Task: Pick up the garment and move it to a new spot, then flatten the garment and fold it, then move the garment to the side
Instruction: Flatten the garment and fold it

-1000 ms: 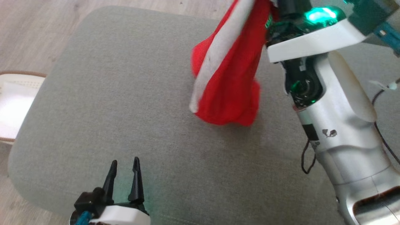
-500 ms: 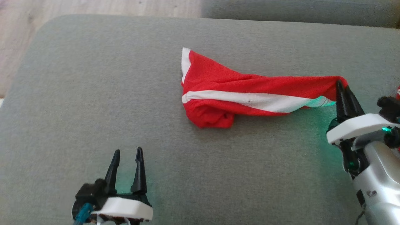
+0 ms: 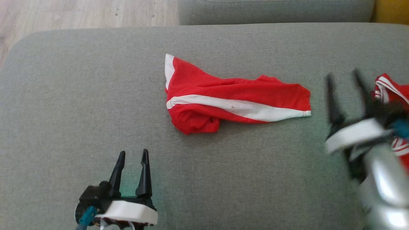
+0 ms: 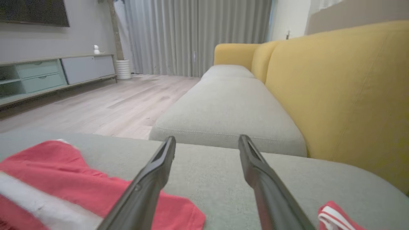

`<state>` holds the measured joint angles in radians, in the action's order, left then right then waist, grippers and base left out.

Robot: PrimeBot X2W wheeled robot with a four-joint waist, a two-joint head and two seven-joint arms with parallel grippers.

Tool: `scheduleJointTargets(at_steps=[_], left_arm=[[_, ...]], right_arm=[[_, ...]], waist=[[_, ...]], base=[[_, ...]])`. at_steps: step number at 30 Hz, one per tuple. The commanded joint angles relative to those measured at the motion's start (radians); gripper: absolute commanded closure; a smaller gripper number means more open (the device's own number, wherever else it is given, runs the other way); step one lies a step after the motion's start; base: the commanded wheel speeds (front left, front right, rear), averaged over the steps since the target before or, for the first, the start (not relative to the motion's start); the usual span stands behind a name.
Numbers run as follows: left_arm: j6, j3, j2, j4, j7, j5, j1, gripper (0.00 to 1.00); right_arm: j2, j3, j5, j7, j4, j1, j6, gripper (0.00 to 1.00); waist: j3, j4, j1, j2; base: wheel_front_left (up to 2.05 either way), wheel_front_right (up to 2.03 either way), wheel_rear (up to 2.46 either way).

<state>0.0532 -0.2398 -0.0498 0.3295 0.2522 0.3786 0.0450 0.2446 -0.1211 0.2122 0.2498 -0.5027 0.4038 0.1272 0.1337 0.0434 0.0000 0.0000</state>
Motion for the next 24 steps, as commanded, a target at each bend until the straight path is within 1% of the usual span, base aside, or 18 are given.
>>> scheduleJointTargets(at_steps=[1, 4, 6, 9, 13, 15, 18, 21, 24], left_arm=[[0.002, 0.029, 0.0, -0.025, 0.01, -0.003, 0.026, 0.0], [0.008, 0.029, 0.0, -0.022, 0.01, 0.007, 0.042, 0.0], [0.018, 0.026, 0.0, -0.016, 0.01, 0.019, 0.065, 0.0], [0.039, 0.022, 0.0, 0.005, 0.01, 0.05, 0.12, 0.0], [0.065, 0.005, 0.0, 0.072, 0.01, 0.101, 0.206, 0.0], [0.074, -0.013, 0.0, 0.14, 0.01, 0.177, 0.261, 0.0], [0.077, -0.058, 0.0, 0.193, 0.01, 0.267, 0.311, 0.0], [0.077, -0.135, -0.002, 0.212, 0.01, 0.35, 0.347, 0.0], [0.077, -0.222, -0.018, 0.197, 0.01, 0.44, 0.362, 0.0]], right_arm=[[-0.031, -0.013, -0.035, 0.012, 0.044, -0.063, 0.003, 0.0], [-0.098, 0.009, -0.088, 0.012, 0.087, -0.145, 0.003, 0.0], [-0.125, 0.017, -0.098, 0.012, 0.099, -0.178, 0.003, 0.0], [-0.147, 0.01, -0.103, 0.012, 0.109, -0.205, 0.003, 0.0], [-0.157, -0.006, -0.102, 0.012, 0.118, -0.211, 0.003, 0.0], [-0.16, -0.015, -0.103, 0.012, 0.124, -0.205, 0.003, 0.0], [-0.163, -0.023, -0.1, 0.012, 0.13, -0.2, 0.003, 0.0], [-0.166, -0.029, -0.095, 0.012, 0.133, -0.195, 0.003, 0.0], [-0.168, -0.035, -0.09, 0.012, 0.132, -0.195, 0.003, 0.0]], waist=[[-0.001, -0.005, 0.0, 0.0], [0.006, -0.019, 0.0, 0.0], [0.015, -0.027, 0.0, 0.0], [0.033, -0.04, 0.0, 0.0], [0.057, -0.061, 0.0, 0.0], [0.073, -0.078, 0.0, 0.0], [0.088, -0.095, 0.0, 0.0], [0.102, -0.107, 0.0, 0.0], [0.113, -0.116, 0.0, 0.0]], base=[[0.0, 0.0, 0.0], [0.0, 0.0, 0.0], [0.0, 0.0, 0.0], [0.0, 0.0, 0.0], [0.0, 0.0, 0.0], [0.0, 0.0, 0.0], [0.0, 0.0, 0.0], [0.0, 0.0, 0.0], [0.0, 0.0, 0.0]])
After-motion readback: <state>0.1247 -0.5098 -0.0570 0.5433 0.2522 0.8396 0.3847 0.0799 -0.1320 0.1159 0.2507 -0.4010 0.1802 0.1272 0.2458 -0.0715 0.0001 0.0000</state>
